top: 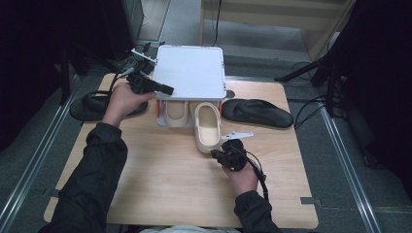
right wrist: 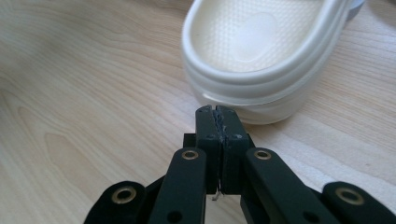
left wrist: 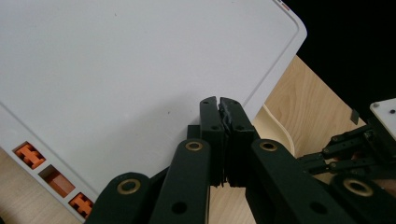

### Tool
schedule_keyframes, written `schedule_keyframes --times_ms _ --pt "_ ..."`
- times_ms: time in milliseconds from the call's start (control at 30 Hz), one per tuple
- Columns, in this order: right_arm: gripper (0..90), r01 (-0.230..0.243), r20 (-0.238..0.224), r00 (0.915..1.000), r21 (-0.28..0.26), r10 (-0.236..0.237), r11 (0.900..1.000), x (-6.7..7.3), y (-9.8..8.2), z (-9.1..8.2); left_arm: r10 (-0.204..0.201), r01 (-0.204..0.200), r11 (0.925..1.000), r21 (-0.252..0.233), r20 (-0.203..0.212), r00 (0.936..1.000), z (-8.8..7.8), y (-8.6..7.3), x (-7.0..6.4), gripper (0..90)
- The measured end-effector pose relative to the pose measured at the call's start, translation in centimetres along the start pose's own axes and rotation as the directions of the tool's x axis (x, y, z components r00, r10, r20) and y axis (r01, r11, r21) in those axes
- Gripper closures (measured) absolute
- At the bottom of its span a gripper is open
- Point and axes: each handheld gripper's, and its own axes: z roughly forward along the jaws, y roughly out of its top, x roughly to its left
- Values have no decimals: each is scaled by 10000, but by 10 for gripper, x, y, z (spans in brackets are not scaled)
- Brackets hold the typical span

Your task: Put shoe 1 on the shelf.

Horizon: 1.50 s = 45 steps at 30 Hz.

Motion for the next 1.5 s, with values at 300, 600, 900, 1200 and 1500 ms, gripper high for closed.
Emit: schedule_keyframes --times_ms 300,600,900,1200,1500 --pt "895 -17 73 10000 -1 17 10000 -6 8 7 72 -71 10000 49 -57 10000 0 0 0 889" --pt "899 -129 16 9999 -171 129 9998 -12 25 19 22 -22 10000 6 -41 10000 0 0 0 887" --pt "900 -271 72 9996 -137 272 9995 -17 46 35 55 -54 10000 41 -35 10000 0 0 -1 886" --pt "892 -87 353 9993 -38 88 10000 -17 66 48 56 -56 10000 36 -27 10000 0 1 -1 886" --pt "893 -143 476 9988 -85 147 9999 -19 80 61 77 -77 10000 44 -38 10000 0 1 -1 886"
